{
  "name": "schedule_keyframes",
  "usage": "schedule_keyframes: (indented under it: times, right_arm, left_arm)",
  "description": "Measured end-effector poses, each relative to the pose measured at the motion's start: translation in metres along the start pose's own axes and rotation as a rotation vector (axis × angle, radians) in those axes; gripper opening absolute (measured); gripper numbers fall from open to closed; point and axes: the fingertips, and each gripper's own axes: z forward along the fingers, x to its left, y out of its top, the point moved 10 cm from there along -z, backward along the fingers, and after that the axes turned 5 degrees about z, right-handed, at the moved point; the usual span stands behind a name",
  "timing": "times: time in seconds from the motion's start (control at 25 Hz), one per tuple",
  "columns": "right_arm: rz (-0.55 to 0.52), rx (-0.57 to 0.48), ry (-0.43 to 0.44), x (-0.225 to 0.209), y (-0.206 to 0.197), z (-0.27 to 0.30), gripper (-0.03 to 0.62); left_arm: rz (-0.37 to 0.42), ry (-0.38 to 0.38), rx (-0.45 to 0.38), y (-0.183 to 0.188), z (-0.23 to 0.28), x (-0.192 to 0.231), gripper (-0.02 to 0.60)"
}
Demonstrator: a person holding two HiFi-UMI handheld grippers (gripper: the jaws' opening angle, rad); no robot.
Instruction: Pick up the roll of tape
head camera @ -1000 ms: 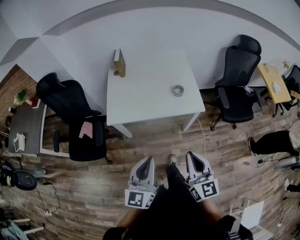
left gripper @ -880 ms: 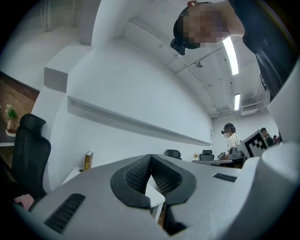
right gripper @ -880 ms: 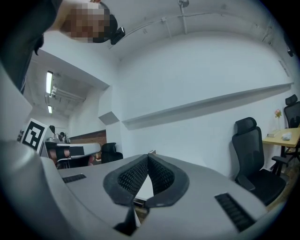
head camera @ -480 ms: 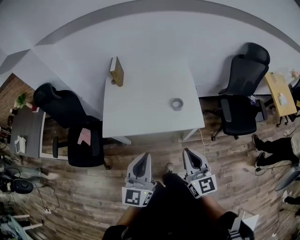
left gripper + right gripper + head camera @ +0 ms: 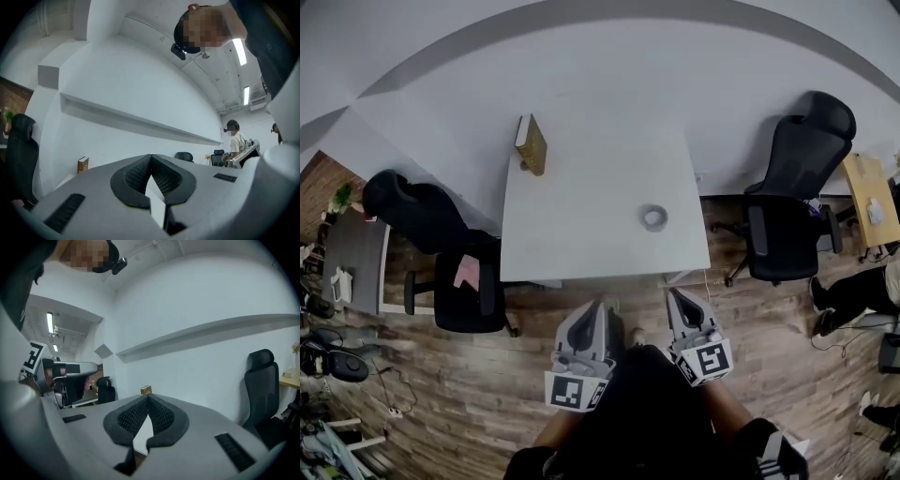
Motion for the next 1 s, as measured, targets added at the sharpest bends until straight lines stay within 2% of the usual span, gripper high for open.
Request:
schedule_keyframes:
  times: [0.52,1.0]
  right_arm:
    - [0.000,0.135,-0.064,-0.053,-0.029,0.095,0.014]
    - [-0.004,0.389,-0.114,-0.098,-0.083,0.190,0.025]
  left_arm:
    - [-0.023,-0.056,0.025,-0.019,0.095,0.052,0.023]
    - [-0.065,-0.125,0.053,-0.037,0.175,0.111,0.023]
